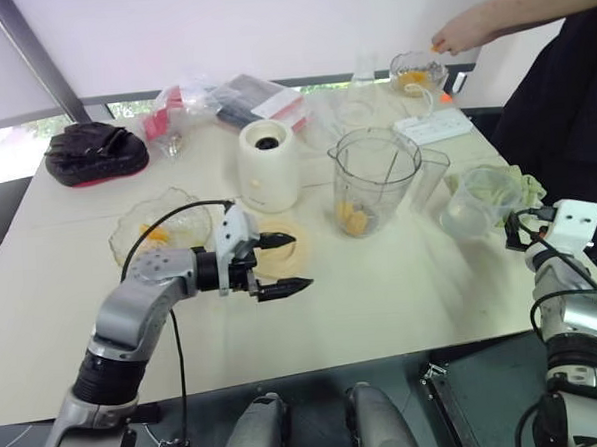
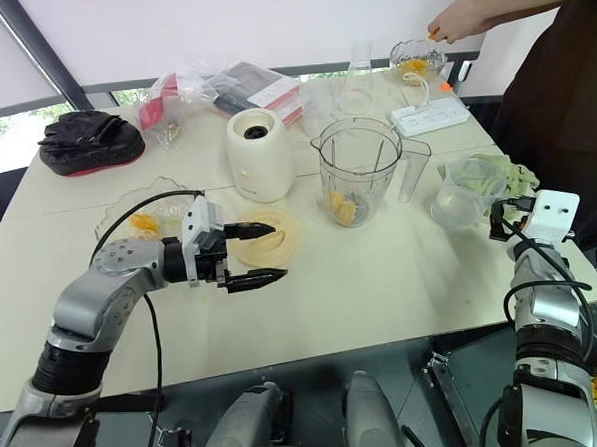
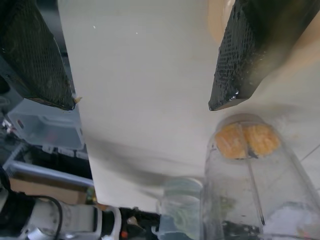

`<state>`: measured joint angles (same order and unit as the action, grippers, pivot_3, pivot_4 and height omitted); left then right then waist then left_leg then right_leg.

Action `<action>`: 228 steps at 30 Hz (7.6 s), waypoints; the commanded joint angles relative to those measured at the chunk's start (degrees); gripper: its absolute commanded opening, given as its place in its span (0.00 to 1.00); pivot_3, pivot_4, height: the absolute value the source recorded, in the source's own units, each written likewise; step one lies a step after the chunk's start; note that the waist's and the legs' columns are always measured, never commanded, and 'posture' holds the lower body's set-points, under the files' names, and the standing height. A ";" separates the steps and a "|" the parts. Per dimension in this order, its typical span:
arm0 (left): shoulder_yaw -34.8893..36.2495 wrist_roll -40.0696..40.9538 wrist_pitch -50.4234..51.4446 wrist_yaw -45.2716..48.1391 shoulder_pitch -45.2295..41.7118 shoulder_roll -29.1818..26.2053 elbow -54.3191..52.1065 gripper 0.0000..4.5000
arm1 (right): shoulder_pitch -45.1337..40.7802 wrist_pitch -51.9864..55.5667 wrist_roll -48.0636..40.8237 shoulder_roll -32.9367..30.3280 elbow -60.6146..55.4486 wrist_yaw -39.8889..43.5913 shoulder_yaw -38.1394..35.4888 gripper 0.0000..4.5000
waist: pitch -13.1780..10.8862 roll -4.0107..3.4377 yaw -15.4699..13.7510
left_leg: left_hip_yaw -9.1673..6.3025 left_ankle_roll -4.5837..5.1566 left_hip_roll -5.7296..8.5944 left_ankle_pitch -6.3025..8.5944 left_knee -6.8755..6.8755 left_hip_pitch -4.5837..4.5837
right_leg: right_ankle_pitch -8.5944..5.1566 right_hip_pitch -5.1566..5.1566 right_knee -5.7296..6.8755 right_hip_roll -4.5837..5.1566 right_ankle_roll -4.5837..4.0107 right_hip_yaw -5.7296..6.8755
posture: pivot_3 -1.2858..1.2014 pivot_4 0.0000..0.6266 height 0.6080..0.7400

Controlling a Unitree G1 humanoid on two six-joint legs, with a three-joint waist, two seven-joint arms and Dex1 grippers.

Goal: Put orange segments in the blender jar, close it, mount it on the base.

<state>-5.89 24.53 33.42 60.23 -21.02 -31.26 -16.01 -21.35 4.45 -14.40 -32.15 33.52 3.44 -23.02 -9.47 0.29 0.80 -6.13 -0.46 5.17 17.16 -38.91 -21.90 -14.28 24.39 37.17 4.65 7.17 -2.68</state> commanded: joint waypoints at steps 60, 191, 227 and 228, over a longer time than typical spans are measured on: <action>-1.95 -1.00 -6.24 0.98 -3.58 -2.37 3.90 1.00 | -17.81 11.91 -2.92 3.92 -37.12 -9.85 0.32 0.01 | -0.27 -0.48 0.06 | -0.01 -0.01 0.01 -0.01 0.20 -0.18 | 0.00 0.28 -0.07 0.02 0.00 -0.02 | 0.52 0.24 1.00; -3.30 -1.43 -6.50 -0.31 0.20 -6.03 -0.13 1.00 | 5.88 -17.71 -10.58 18.64 -6.28 0.16 -9.84 0.01 | -0.20 -0.50 0.21 | 0.01 -0.21 -0.02 -0.14 0.90 0.53 | 0.00 -0.09 -0.12 -0.03 -0.06 -0.10 | 0.52 0.24 1.00; -3.56 -1.95 -7.84 0.07 -0.55 -5.68 2.46 1.00 | 30.48 1.00 -12.46 22.12 -47.62 -3.54 -3.54 0.74 | -0.21 -0.54 -0.01 | -0.01 -0.21 -0.03 -0.13 0.91 0.49 | 0.00 -0.04 -0.13 -0.01 -0.06 -0.12 | 0.52 0.24 1.00; -3.59 -2.03 -8.01 0.26 -0.89 -5.70 2.98 1.00 | 31.68 3.08 -13.15 21.55 -50.30 -3.41 -3.31 0.74 | -0.21 -0.54 0.00 | 0.00 -0.21 -0.03 -0.13 0.91 0.48 | 0.00 -0.04 -0.15 -0.01 -0.06 -0.12 | 0.52 0.24 1.00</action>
<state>-10.29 22.91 26.69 59.95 -20.71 -36.78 -13.09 9.53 5.34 -26.21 -9.41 -10.75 -0.50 -26.75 -9.68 -0.25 0.79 -6.13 -0.67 5.14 17.04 -38.00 -21.41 -14.28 24.35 37.02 4.64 7.11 -2.80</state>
